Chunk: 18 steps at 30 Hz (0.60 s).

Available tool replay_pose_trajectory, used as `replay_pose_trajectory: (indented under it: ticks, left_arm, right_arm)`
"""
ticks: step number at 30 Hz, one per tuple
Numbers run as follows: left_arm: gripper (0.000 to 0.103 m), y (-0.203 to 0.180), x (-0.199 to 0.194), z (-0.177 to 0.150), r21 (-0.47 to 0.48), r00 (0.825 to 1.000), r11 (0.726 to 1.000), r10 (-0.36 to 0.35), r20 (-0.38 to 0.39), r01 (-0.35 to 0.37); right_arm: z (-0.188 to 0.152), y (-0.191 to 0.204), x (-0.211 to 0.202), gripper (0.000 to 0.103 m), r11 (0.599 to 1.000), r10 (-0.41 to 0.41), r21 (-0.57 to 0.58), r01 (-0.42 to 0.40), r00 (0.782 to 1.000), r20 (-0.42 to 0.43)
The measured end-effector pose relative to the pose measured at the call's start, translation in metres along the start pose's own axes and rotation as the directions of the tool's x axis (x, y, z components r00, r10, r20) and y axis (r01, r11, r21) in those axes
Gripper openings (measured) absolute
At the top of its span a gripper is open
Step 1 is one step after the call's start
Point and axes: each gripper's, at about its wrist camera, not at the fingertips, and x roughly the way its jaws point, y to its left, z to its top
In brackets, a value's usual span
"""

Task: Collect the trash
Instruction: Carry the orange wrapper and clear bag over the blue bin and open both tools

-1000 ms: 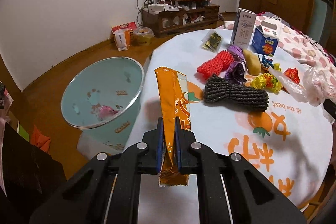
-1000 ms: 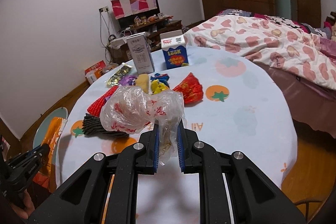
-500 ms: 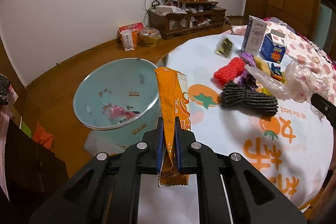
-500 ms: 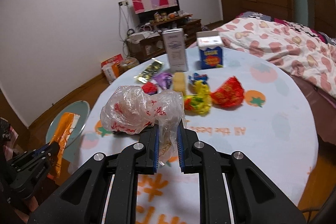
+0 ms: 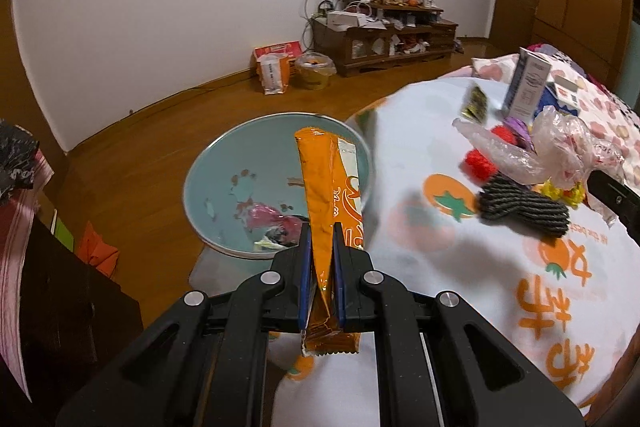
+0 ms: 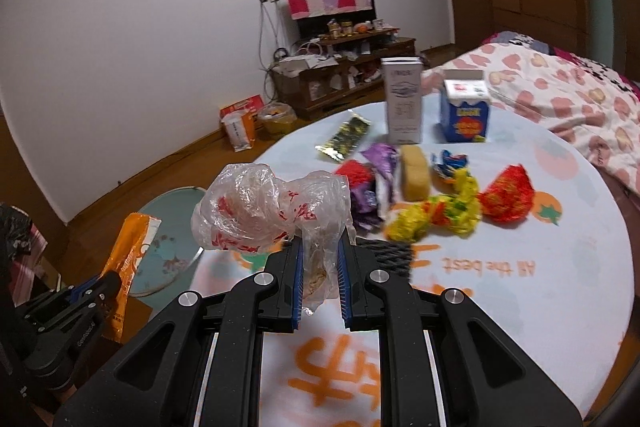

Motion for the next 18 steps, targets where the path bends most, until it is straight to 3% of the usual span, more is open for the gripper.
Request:
replay_pose_trajectory:
  ticks: [18]
  left_arm:
    - [0.009, 0.062, 0.023, 0.011, -0.101, 0.996, 0.991, 0.081, -0.026, -0.083]
  right_arm:
    - [0.010, 0.077, 0.041, 0.015, 0.994, 0.082, -0.071, -0.084, 0.996, -0.034]
